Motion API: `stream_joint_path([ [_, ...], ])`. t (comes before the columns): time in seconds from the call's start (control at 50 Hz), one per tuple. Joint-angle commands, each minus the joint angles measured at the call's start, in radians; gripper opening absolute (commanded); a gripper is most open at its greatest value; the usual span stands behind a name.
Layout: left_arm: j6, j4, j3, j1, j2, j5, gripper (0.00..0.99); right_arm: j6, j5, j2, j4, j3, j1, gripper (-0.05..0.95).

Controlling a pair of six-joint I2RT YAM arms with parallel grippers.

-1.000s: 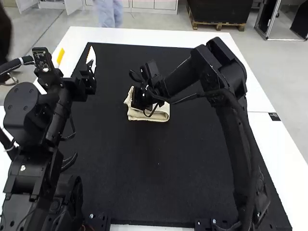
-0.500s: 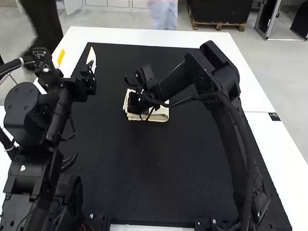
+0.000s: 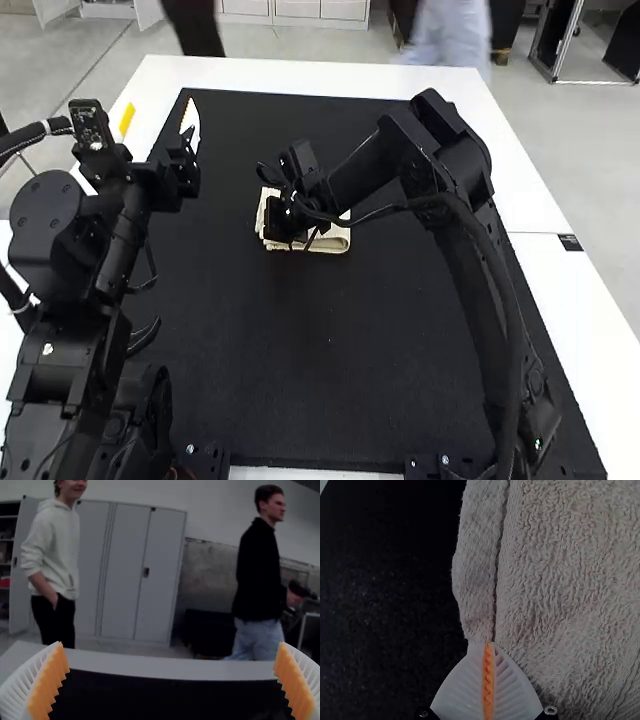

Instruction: Fold the towel.

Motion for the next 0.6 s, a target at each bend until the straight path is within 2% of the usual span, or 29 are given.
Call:
stream_joint_path([
  [0.0,0.006,0.001,0.000,-0.008,-0.012,-0.002,0.967,-0.012,0.004,0.033,-0.004,0.016,0.004,0.00],
  [0.18,0.006,0.001,0.000,-0.008,-0.012,-0.003,0.967,-0.012,0.007,0.022,-0.009,0.026,0.006,0.00],
  [0.58,0.006,0.000,0.007,-0.008,-0.012,-0.003,0.967,-0.027,0.040,-0.074,-0.101,0.126,0.004,0.00],
])
